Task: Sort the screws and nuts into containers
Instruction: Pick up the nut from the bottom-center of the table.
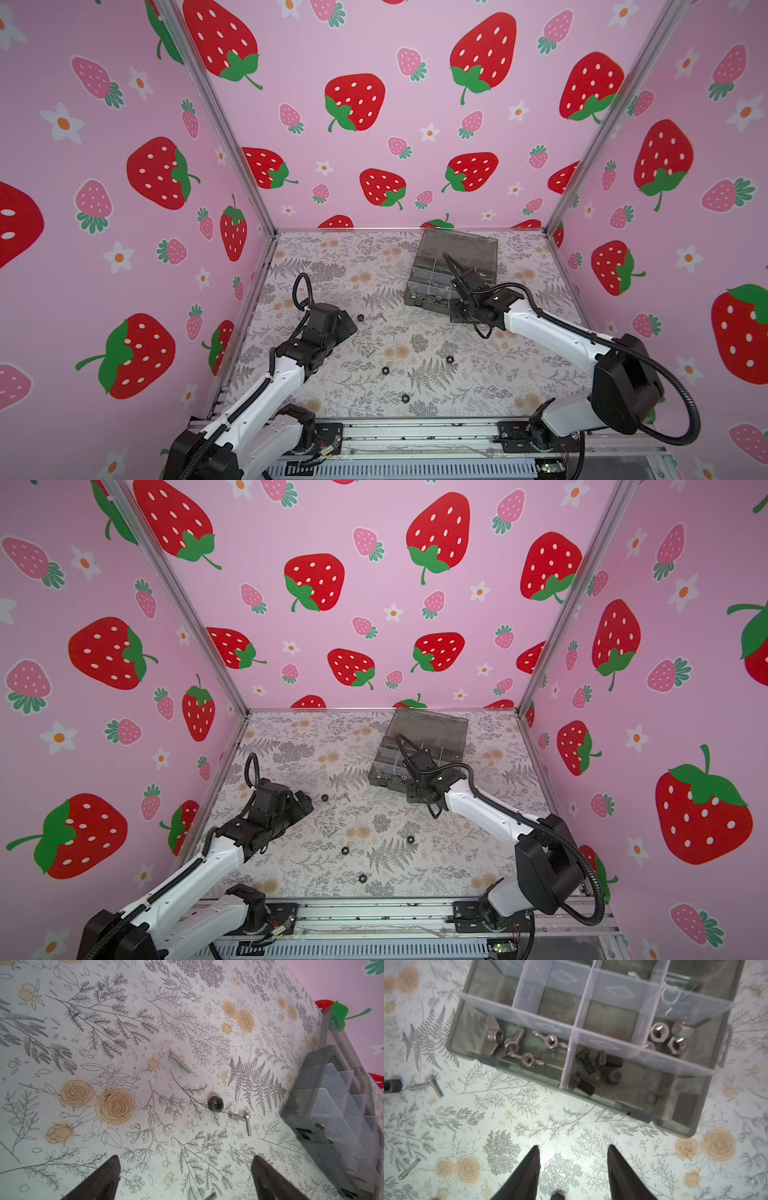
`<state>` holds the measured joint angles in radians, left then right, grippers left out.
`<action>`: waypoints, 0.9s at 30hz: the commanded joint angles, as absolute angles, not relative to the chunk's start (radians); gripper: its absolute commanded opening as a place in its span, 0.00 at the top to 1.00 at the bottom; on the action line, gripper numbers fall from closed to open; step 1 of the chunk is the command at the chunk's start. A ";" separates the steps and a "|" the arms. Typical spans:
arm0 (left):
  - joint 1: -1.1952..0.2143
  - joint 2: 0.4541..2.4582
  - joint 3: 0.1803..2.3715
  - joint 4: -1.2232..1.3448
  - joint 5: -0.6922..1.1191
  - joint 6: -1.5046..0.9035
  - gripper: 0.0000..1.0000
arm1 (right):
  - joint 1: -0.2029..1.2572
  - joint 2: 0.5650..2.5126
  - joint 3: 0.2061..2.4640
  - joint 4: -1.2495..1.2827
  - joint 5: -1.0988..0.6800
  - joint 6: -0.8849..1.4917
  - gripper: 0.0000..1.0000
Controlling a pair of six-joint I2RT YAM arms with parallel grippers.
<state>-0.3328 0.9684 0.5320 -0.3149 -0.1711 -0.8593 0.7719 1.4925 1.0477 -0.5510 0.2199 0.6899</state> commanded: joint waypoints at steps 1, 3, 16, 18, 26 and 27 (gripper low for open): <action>-0.326 0.977 0.566 -0.330 -0.170 -0.845 0.01 | 0.829 1.530 1.046 -0.630 0.267 0.797 0.46; -0.325 0.984 0.570 -0.330 -0.167 -0.842 0.01 | 0.871 1.538 1.034 -0.627 0.257 0.829 0.46; -0.321 1.032 0.592 -0.311 -0.133 -0.831 0.01 | 1.037 1.603 0.950 -0.635 0.162 0.971 0.48; -0.321 1.032 0.594 -0.311 -0.133 -0.827 0.01 | 1.050 1.605 0.940 -0.638 0.156 0.981 0.48; -0.317 1.043 0.591 -0.313 -0.124 -0.826 0.01 | 1.062 1.606 0.890 -0.645 0.151 1.002 0.48; -0.317 1.042 0.590 -0.313 -0.124 -0.828 0.01 | 1.060 1.606 0.890 -0.655 0.163 1.003 0.48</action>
